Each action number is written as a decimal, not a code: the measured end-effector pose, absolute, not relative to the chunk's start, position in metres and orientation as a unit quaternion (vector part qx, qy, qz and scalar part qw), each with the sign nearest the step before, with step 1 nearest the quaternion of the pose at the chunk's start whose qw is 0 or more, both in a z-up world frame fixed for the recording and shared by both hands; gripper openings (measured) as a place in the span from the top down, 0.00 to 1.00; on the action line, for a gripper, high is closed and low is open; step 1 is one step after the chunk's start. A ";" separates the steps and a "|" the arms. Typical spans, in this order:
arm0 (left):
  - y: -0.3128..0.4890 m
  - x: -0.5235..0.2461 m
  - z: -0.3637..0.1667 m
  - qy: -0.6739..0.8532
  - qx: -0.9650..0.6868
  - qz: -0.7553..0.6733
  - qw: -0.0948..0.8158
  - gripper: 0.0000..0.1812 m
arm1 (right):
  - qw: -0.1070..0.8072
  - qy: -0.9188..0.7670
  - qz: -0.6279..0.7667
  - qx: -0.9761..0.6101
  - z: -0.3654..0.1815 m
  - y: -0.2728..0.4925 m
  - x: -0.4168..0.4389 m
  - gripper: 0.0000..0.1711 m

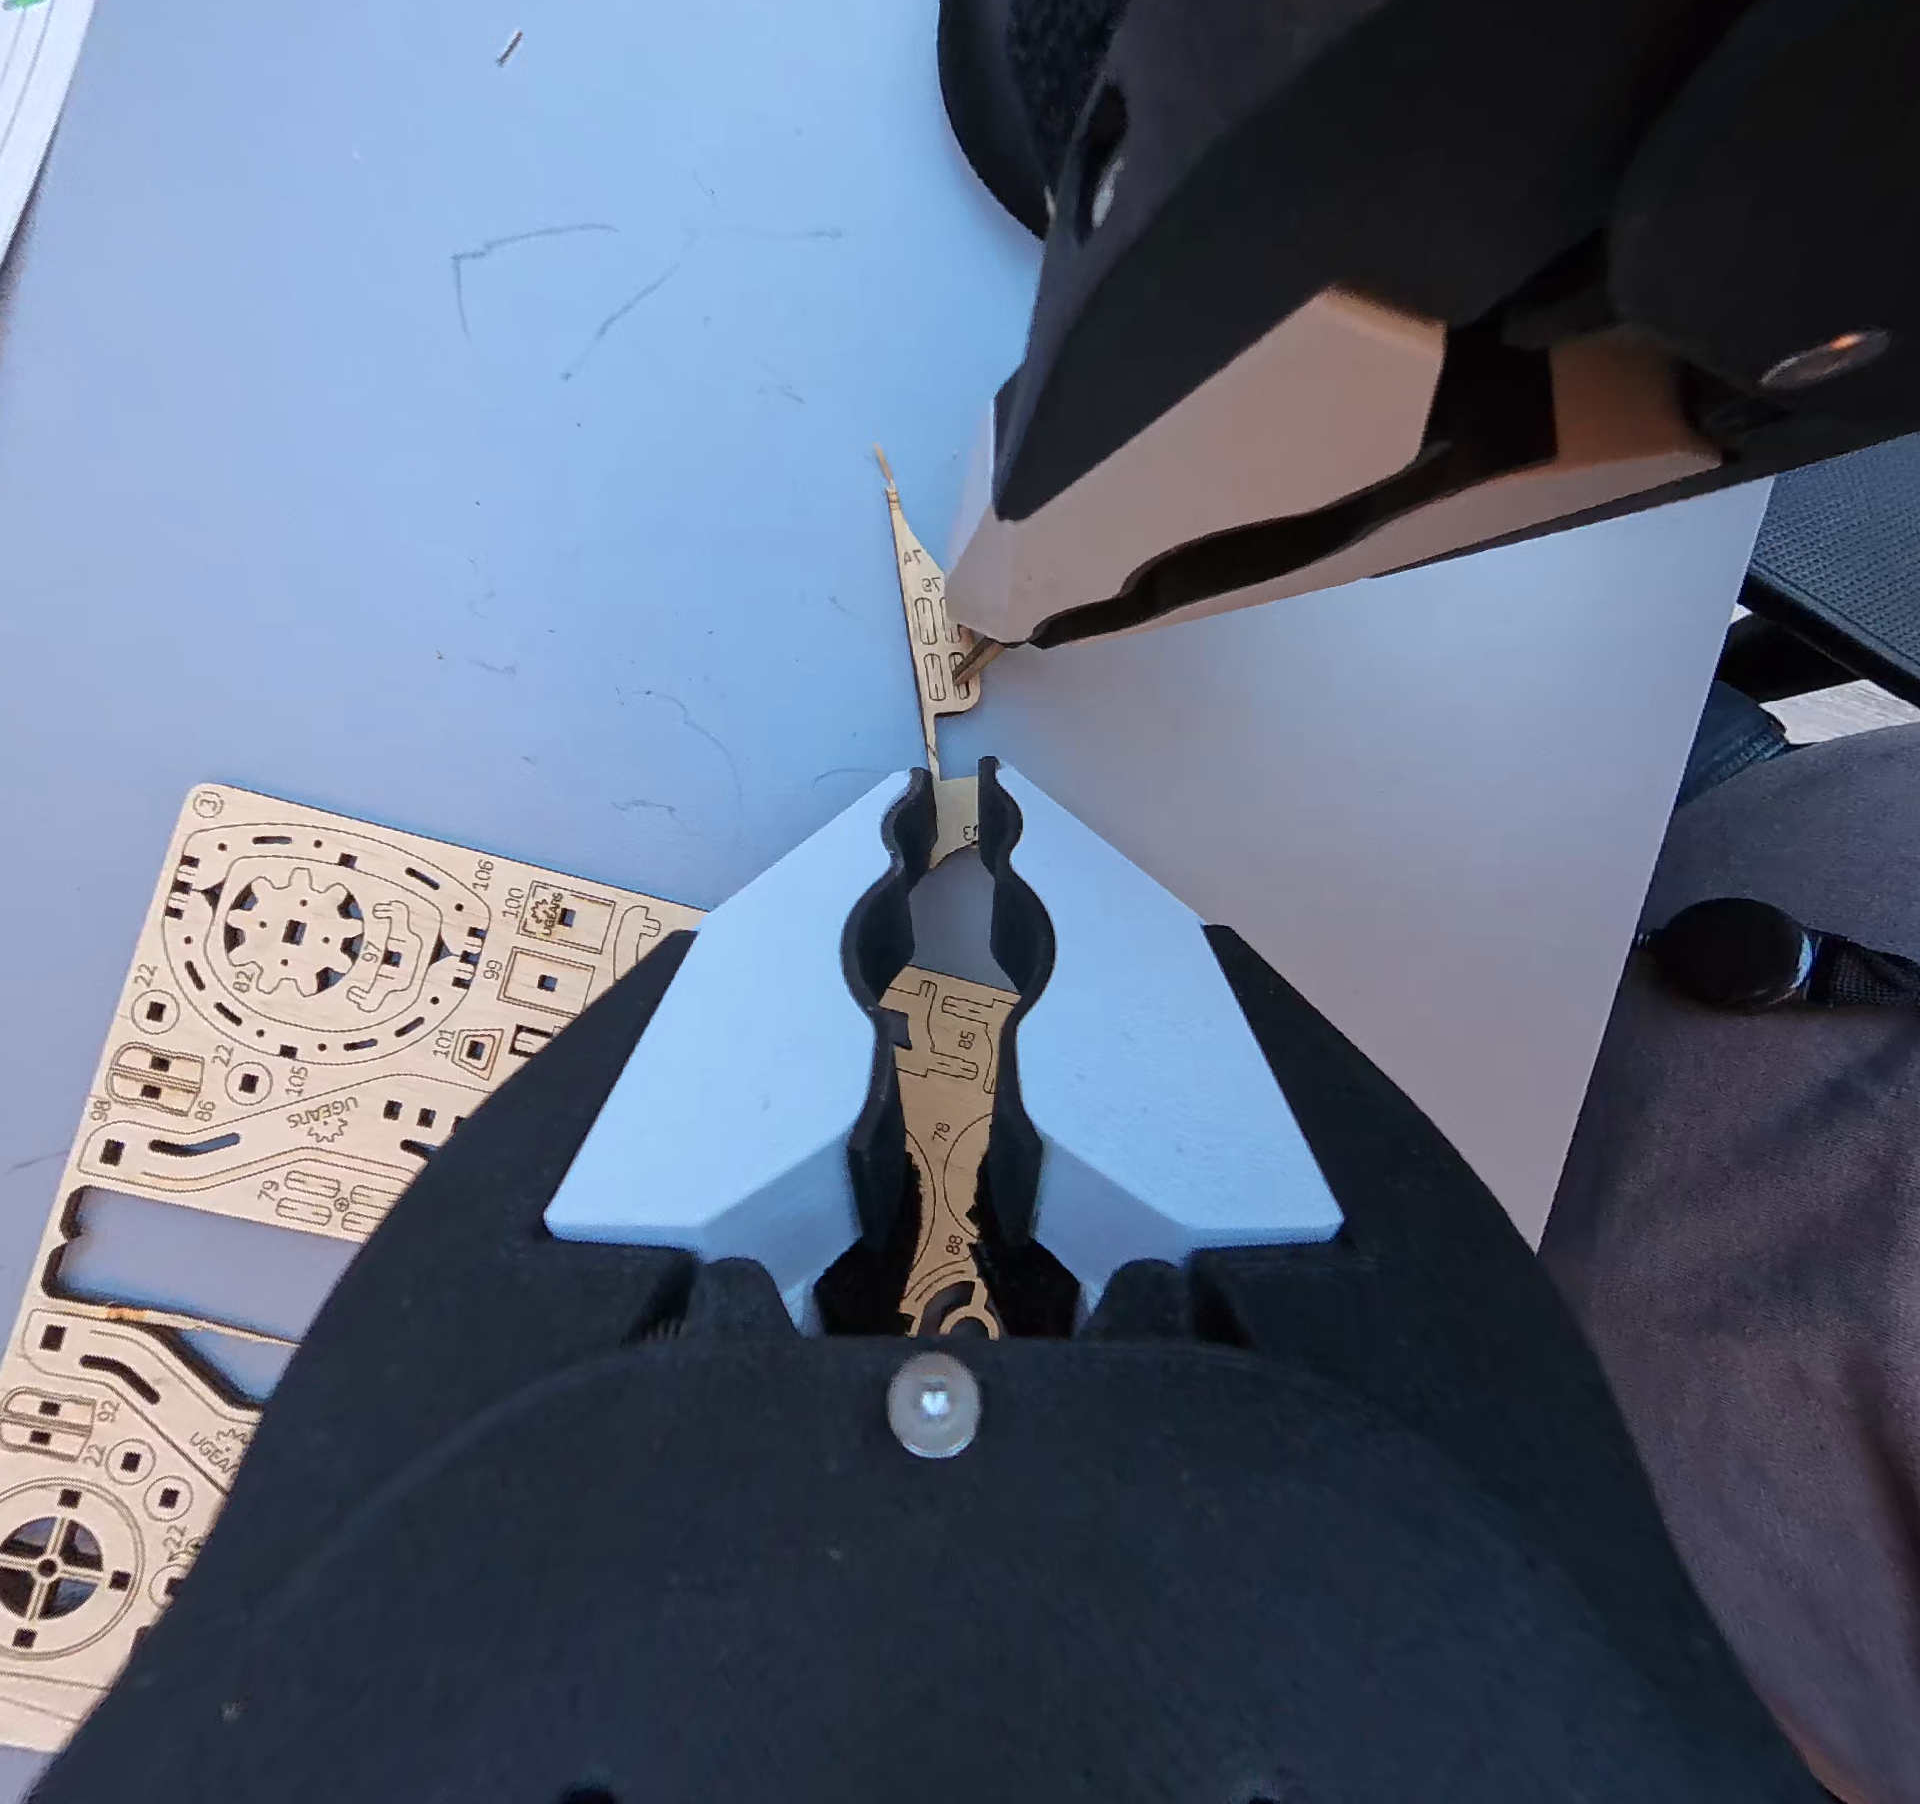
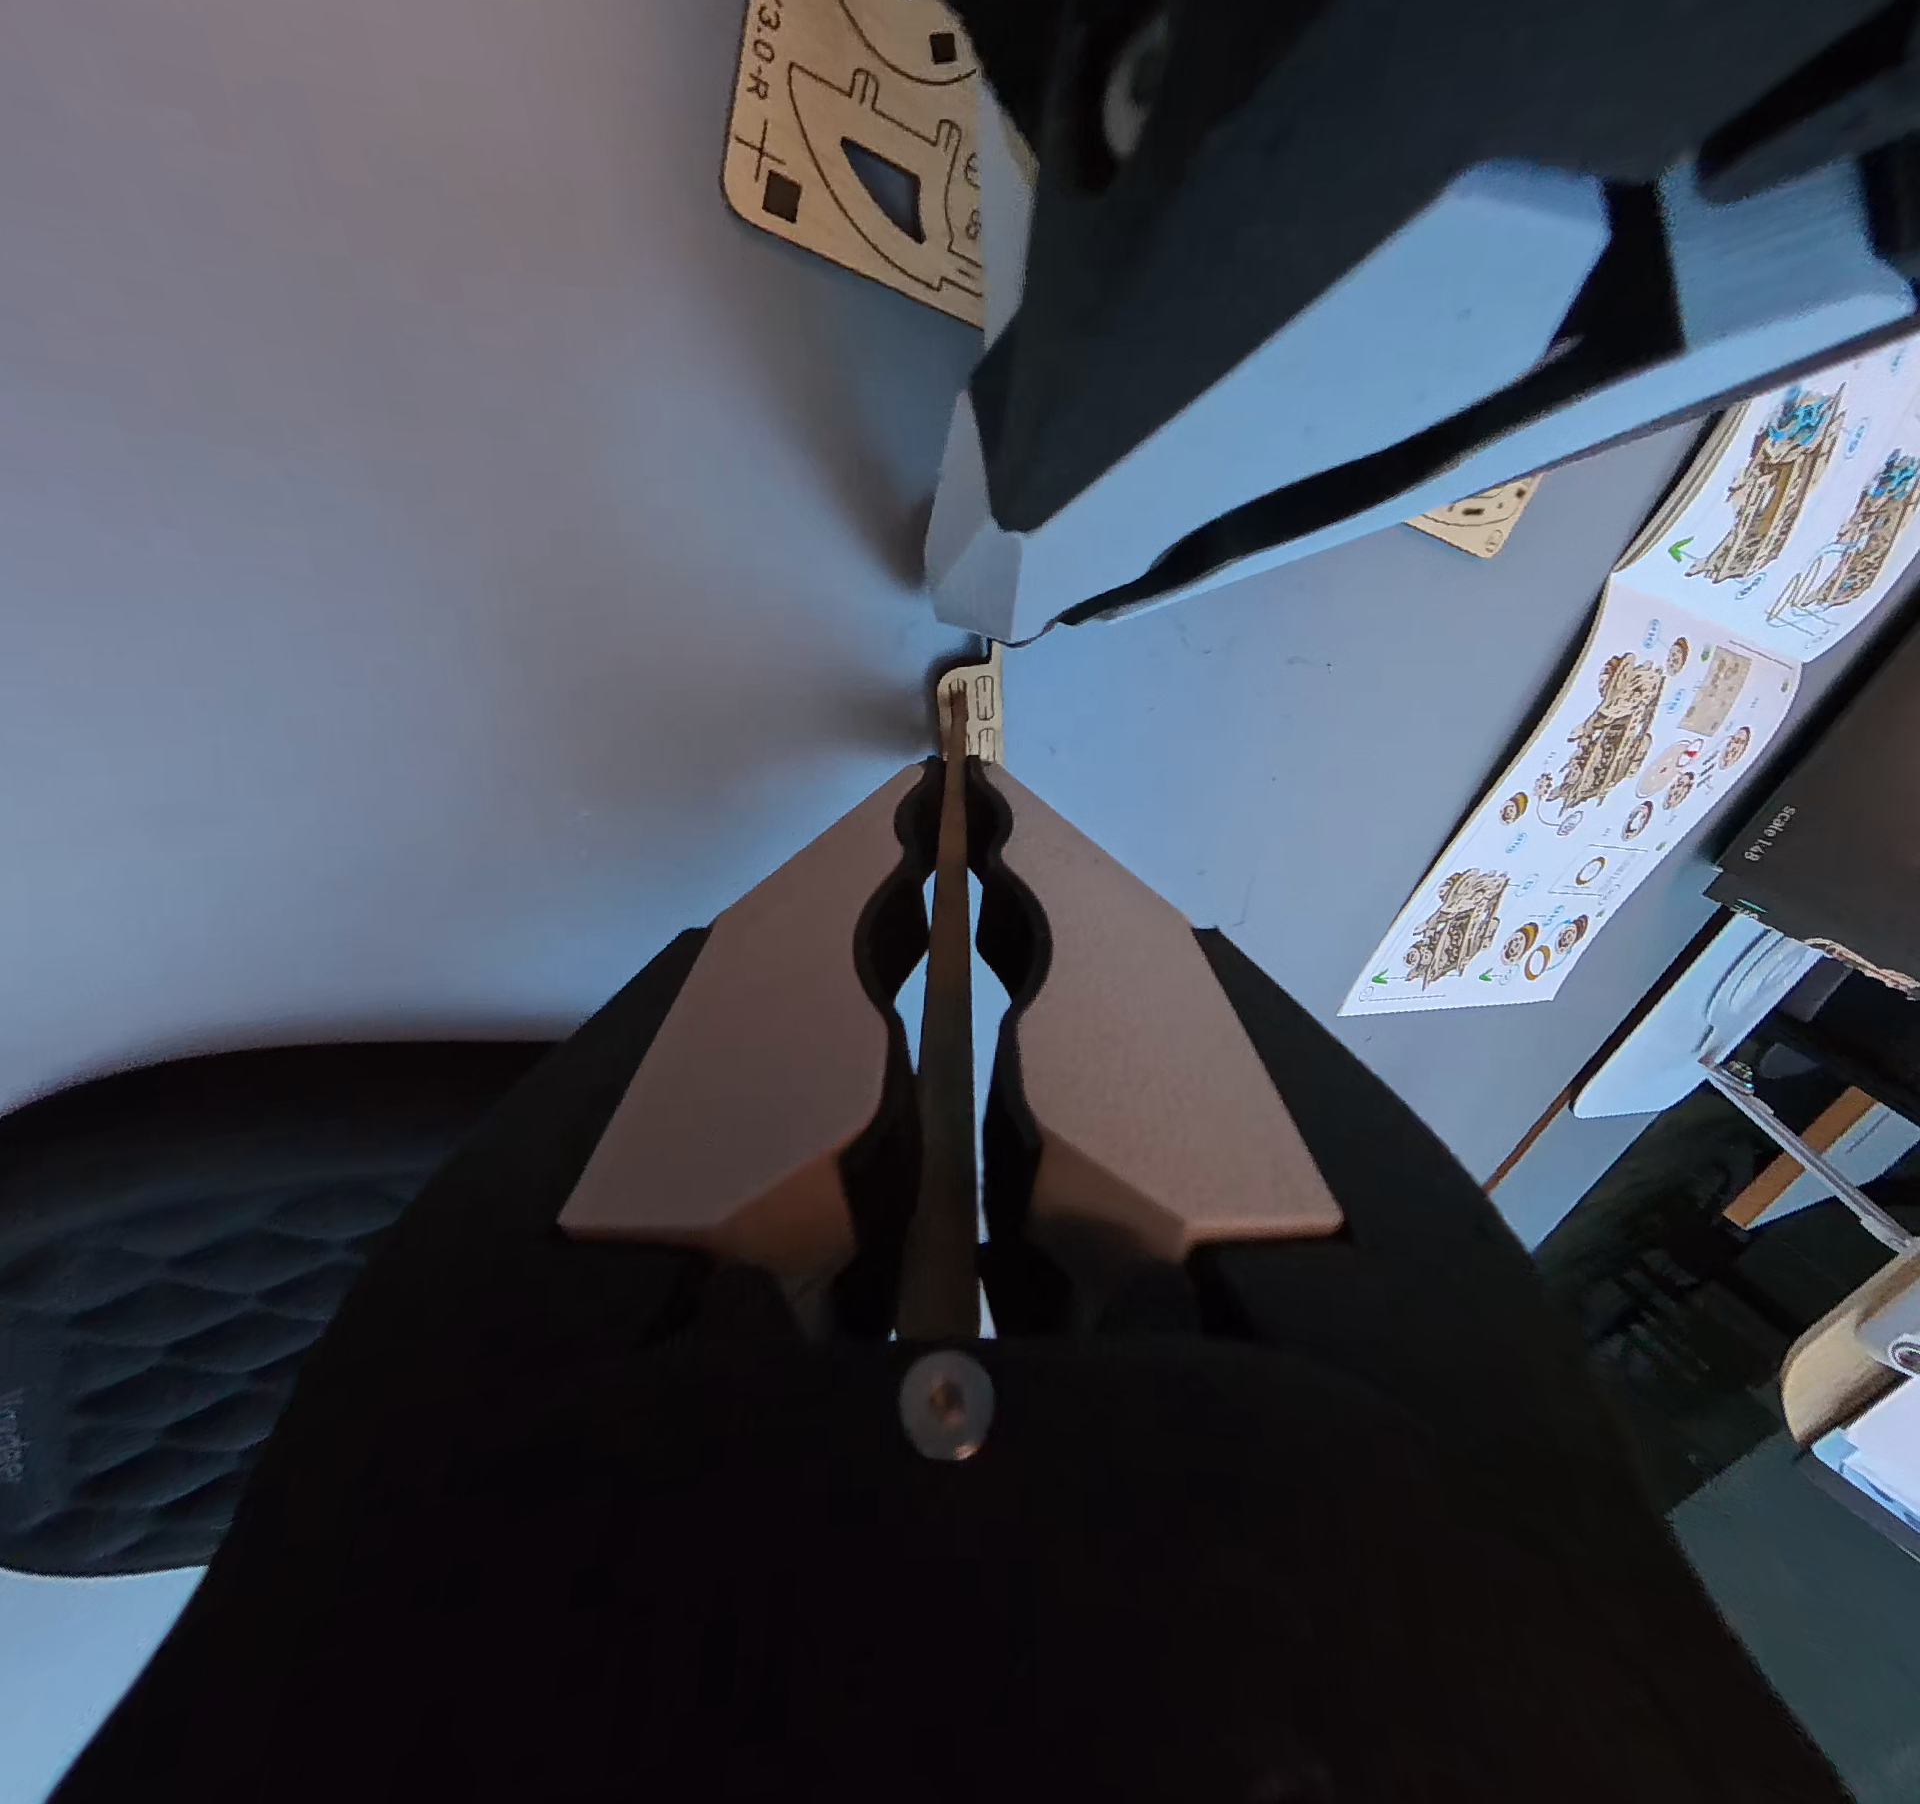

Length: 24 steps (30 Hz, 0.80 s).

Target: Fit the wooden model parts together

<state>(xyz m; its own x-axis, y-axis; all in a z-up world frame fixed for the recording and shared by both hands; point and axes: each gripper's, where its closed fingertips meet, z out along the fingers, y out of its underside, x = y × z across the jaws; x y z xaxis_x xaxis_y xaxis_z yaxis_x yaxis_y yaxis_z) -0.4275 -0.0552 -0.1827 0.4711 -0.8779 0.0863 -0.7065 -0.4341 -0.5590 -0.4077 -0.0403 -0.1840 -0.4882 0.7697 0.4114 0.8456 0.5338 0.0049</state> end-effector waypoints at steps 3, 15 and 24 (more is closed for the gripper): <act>-0.055 -0.428 -0.183 0.482 -0.825 -0.183 0.230 0.97 | 0.182 -0.866 -0.115 -0.452 -0.184 -0.040 -0.408 0.99; -0.053 -0.429 -0.183 0.489 -0.825 -0.185 0.214 0.97 | 0.149 -0.889 -0.130 -0.413 -0.184 -0.040 -0.410 0.99; -0.055 -0.428 -0.182 0.493 -0.826 -0.179 0.207 0.97 | 0.158 -0.884 -0.130 -0.421 -0.184 -0.041 -0.409 0.99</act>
<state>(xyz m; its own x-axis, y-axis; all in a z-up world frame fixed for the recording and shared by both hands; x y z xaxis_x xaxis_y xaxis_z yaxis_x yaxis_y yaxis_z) -0.4279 -0.0549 -0.1817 0.4488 -0.8889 0.0917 -0.7409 -0.4275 -0.5180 -0.4090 -0.0409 -0.1838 -0.5955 0.7031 0.3888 0.7853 0.6114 0.0973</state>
